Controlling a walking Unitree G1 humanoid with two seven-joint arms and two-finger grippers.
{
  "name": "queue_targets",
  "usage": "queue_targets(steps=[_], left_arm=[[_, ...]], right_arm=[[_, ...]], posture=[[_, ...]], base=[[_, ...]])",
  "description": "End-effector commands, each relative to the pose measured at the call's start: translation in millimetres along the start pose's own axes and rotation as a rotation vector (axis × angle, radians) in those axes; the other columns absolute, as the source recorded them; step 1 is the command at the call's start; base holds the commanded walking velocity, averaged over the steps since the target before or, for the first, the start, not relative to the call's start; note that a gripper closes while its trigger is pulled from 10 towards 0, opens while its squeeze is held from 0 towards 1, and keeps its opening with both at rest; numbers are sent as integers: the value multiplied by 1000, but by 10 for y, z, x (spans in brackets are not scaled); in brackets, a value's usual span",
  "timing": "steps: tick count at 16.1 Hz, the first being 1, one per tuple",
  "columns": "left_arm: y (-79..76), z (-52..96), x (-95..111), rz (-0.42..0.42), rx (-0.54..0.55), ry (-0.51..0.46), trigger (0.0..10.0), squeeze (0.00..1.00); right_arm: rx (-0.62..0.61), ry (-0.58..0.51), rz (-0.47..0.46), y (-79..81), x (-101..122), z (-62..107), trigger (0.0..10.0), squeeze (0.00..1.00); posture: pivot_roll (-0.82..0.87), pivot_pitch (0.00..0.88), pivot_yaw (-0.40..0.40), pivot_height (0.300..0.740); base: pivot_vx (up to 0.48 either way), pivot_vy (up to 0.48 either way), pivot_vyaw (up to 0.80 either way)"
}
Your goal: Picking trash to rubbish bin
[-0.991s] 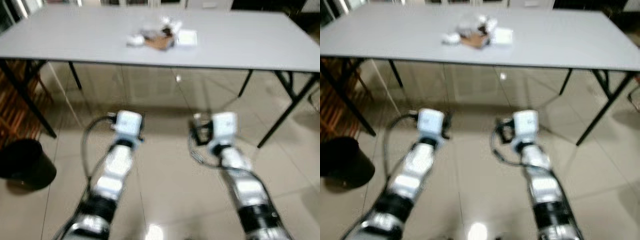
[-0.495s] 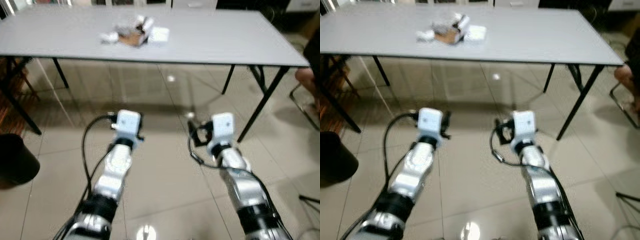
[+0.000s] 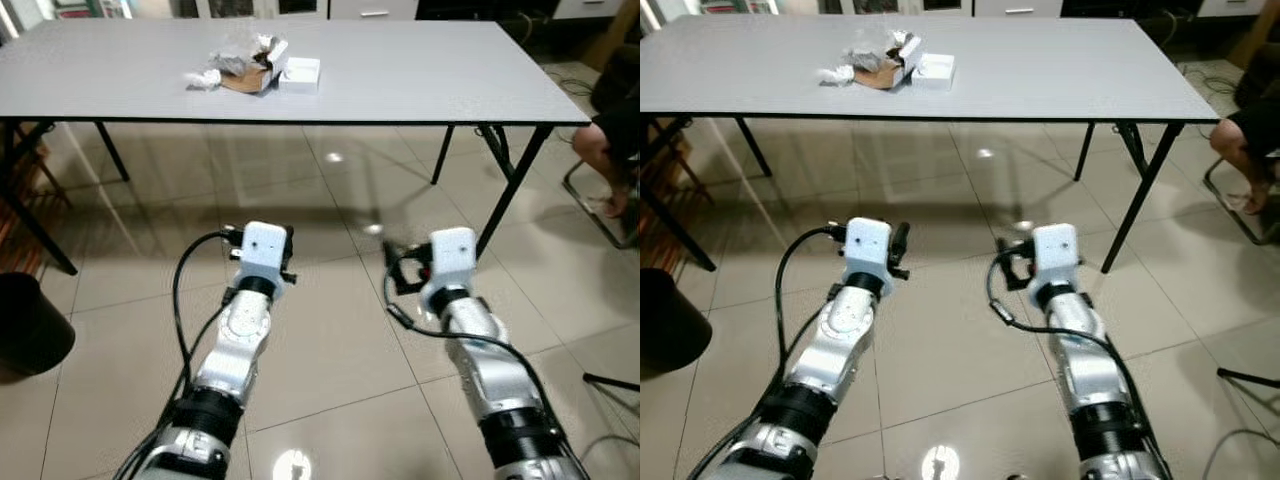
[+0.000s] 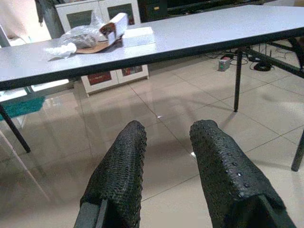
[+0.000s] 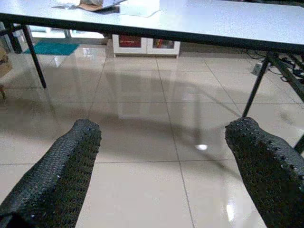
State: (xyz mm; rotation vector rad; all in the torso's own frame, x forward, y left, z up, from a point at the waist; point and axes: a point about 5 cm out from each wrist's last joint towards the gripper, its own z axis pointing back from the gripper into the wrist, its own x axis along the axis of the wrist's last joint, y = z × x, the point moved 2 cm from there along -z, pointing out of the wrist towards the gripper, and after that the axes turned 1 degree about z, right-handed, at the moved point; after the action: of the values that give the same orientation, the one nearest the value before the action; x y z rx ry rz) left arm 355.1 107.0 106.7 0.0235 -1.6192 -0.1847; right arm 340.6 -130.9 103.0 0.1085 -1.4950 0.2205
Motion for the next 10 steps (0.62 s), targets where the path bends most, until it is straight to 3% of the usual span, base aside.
queue_targets(steps=[1, 4, 10], left_arm=[[9, -2, 8, 6, 8, -4, 10000, 0], [21, -11, 10, 5, 18, 0, 10000, 0], [48, -26, 11, -1, 32, 6, 10000, 0]], right_arm=[[-10, -3, 4, -40, 17, -1, 10000, 0], [-12, -4, 3, -40, 19, -5, 10000, 0], [-15, -5, 0, -41, 19, -5, 10000, 0]], posture=[[-73, 93, 21, 740], [-77, 93, 24, 740], [-76, 93, 26, 740]], base=[[0, 0, 0], [0, 0, 0], [363, 0, 0]])
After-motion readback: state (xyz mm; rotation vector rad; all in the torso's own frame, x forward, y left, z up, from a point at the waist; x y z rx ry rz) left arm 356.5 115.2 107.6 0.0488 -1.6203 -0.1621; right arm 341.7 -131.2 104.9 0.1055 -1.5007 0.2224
